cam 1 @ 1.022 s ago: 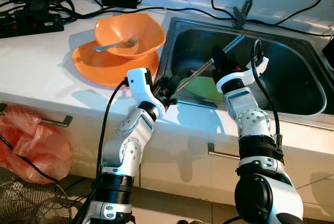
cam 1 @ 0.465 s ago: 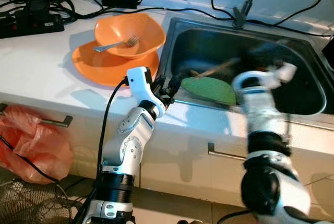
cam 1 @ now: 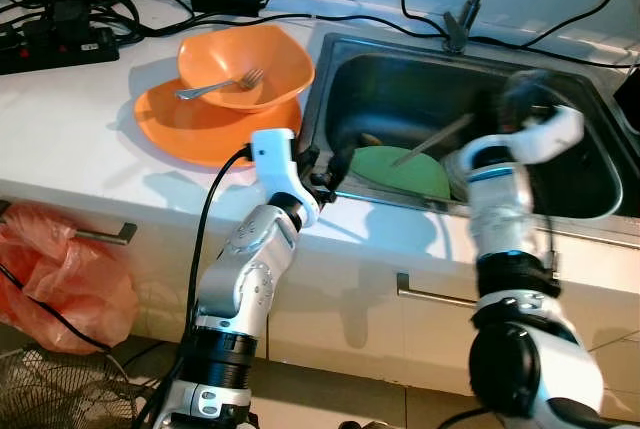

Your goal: Kitchen organization

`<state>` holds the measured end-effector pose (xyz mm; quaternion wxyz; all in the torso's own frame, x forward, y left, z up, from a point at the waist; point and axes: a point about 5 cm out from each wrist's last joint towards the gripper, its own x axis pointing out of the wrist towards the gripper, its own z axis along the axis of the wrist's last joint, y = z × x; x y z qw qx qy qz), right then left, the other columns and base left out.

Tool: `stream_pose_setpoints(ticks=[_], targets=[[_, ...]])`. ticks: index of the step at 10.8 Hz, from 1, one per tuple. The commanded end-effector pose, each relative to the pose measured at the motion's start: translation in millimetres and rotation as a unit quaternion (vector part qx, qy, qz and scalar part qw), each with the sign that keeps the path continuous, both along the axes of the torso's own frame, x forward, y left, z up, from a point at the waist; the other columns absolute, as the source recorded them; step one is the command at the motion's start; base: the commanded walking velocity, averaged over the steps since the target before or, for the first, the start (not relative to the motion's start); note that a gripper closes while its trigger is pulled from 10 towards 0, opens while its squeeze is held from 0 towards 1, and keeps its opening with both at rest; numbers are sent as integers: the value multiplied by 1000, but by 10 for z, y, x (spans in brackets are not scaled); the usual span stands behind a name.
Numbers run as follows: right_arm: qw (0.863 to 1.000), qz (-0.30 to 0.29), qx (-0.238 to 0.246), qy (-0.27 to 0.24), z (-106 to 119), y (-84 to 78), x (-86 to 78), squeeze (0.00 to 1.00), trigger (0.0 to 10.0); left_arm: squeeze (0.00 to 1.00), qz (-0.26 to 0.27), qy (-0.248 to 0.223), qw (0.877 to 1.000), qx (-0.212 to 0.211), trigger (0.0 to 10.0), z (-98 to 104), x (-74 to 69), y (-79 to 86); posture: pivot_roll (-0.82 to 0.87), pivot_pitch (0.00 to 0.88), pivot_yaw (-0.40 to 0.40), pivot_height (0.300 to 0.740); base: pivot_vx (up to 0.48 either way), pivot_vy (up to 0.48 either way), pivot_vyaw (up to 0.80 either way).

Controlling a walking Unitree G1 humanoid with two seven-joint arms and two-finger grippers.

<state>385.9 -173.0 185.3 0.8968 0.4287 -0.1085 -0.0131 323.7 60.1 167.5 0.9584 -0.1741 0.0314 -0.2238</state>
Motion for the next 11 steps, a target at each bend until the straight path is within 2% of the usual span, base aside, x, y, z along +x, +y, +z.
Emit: stream_pose_setpoints(ticks=[1, 4, 5, 6, 9, 10, 11], targets=[[998, -3, -59, -8, -6, 19, -23, 0, 10000, 0, -4, 22, 999, 39, 10000, -96, -5, -34, 129, 91, -81, 740, 0, 0, 0], [994, 13, -112, -10, -36, 127, -28, 0, 10000, 0, -15, 11, 998, 66, 10000, -92, -28, -61, 131, 91, -83, 740, 0, 0, 0], [986, 33, -161, -6, -88, 221, -39, 0, 10000, 0, -20, 5, 997, 78, 10000, -87, -36, -79, 131, 89, -82, 740, 0, 0, 0], [982, 45, -183, 0, -140, 279, -49, 0, 10000, 0, -24, 1, 996, 84, 10000, -83, -43, -93, 133, 87, -82, 740, 0, 0, 0], [978, 59, -202, 6, -195, 328, -58, 0, 10000, 0, -29, -2, 995, 99, 10000, -101, -58, -103, 130, 81, -79, 740, 0, 0, 0], [976, 64, -208, 6, -213, 344, -63, 125, 10000, 0, -29, -2, 995, 100, 10000, -101, -61, -107, 131, 80, -80, 740, 0, 0, 0], [976, 69, -208, 8, -234, 363, -69, 1000, 10000, 0, -31, -2, 994, 101, 10000, -104, -63, -110, 130, 78, -78, 740, 0, 0, 0]])
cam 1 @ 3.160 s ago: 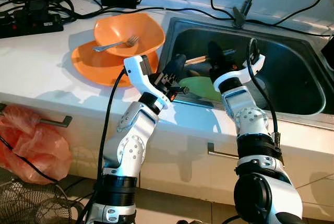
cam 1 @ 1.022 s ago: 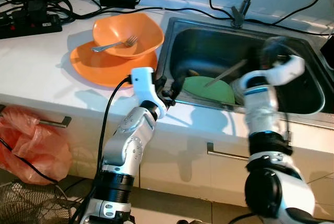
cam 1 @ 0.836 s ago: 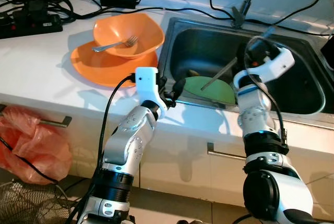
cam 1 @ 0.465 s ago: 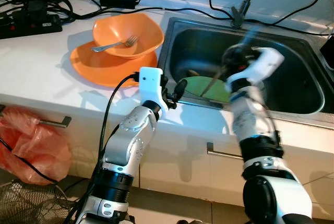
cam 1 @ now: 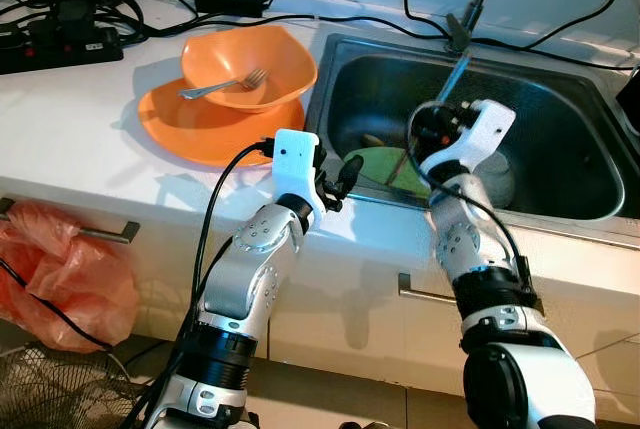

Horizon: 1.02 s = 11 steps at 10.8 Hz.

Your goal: Kitchen organization

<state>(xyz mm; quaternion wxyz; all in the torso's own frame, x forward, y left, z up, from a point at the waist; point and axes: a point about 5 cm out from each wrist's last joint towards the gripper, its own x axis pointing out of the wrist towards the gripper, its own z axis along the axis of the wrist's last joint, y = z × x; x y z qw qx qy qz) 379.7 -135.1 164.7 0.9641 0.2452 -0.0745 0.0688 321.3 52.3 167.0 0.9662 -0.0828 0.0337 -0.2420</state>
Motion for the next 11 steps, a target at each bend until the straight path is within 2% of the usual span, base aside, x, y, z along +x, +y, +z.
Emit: stream_pose_setpoints(ticks=[1, 6, 7, 8, 9, 11], targets=[[1000, 1, -8, 2, -26, -5, -9, 1000, 10000, 0, -12, 19, 1000, 14, 10000, -95, -41, -36, 129, 77, -77, 740, 0, 0, 0], [1000, 13, -16, 5, -47, 28, -15, 1000, 10000, 0, -2, 16, 1000, 21, 10000, -91, -18, -15, 129, 92, -82, 740, 0, 0, 0], [1000, 12, -16, 3, -34, 21, -11, 63, 10000, 0, 10, 5, 1000, 21, 10000, -62, -1, 11, 128, 91, -83, 740, 0, 0, 0], [1000, 11, -17, 3, -25, 13, -5, 0, 10000, 0, 33, -21, 999, 12, 10000, 23, 36, 64, 129, 91, -84, 740, 0, 0, 0], [1000, 9, -14, 3, -24, 8, -3, 0, 10000, 0, 48, -50, 998, 1, 10000, 124, 56, 101, 128, 90, -84, 740, 0, 0, 0], [1000, 8, -11, 5, -30, 7, -5, 0, 10000, 0, 104, -136, 985, -35, 10000, 436, 83, 246, 129, 90, -84, 740, 0, 0, 0]])
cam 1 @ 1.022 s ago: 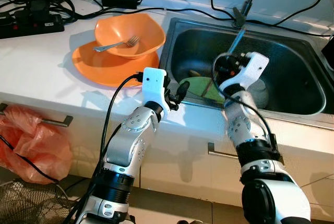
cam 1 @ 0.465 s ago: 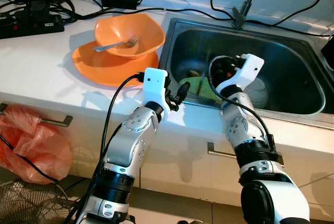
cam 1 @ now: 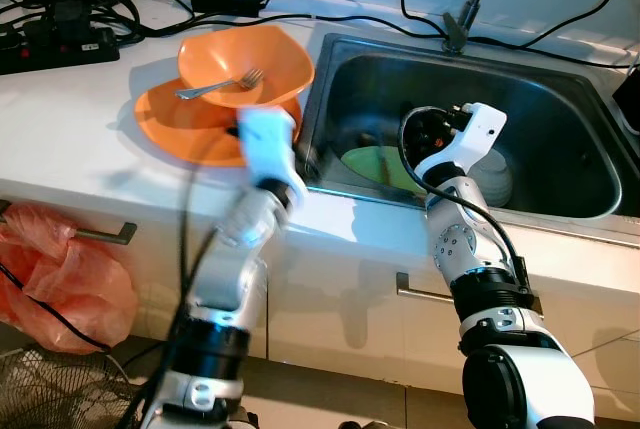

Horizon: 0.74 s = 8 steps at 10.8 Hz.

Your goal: Kitchen organization

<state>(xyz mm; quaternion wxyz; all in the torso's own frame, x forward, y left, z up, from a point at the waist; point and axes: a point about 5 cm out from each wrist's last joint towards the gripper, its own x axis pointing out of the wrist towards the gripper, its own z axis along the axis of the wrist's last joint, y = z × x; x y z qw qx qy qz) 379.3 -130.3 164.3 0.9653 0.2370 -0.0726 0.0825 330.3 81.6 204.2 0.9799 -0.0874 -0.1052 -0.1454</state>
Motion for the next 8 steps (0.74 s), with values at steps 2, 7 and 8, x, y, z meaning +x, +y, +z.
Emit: stream_pose_setpoints(ticks=[2, 7, 8], targets=[[1000, -5, 0, 8, -33, -45, -2, 0, 10000, 0, 52, -97, 993, -40, 10000, 370, -39, 156, 131, 92, -85, 740, 0, 0, 0], [1000, -2, 3, 10, -38, -50, 1, 0, 10000, 0, 205, -123, 964, -119, 10000, 362, -80, 922, 136, 93, -93, 740, 0, 0, 0], [1000, -1, 3, 10, -37, -48, 2, 0, 10000, 0, 195, -101, 962, -162, 10000, 306, -61, 950, 138, 93, -96, 740, 0, 0, 0]])
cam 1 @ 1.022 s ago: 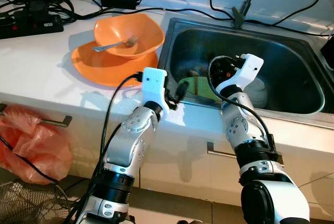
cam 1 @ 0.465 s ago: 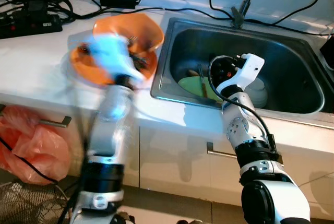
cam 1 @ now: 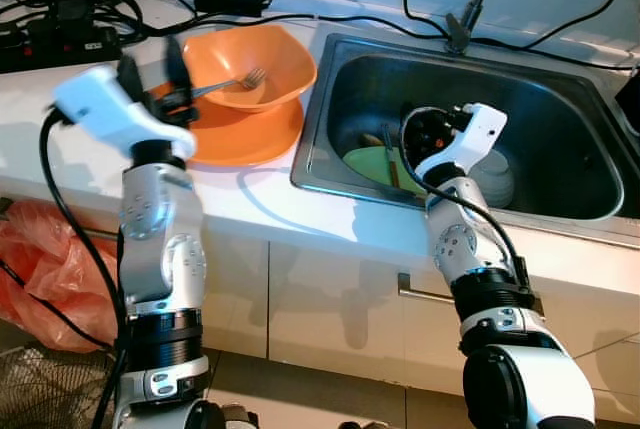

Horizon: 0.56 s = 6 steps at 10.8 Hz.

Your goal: Kitchen organization

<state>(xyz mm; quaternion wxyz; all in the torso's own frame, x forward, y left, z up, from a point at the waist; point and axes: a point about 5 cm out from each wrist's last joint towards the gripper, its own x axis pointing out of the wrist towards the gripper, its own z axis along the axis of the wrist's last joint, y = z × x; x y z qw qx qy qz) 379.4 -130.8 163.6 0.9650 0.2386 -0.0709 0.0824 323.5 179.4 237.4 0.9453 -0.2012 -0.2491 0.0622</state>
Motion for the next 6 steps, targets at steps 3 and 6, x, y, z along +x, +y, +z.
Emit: stream_pose_setpoints(ticks=[3, 6], targets=[[1000, 1, 2, 7, -23, -33, 2, 0, 10000, 0, -47, 33, 997, -53, 10000, -140, 65, -79, 134, 91, -97, 740, 0, 0, 0], [1000, 0, 3, 4, -7, -32, 8, 0, 10000, 0, -60, 55, 994, -73, 10000, -184, 152, -107, 124, 83, -89, 740, 0, 0, 0]])
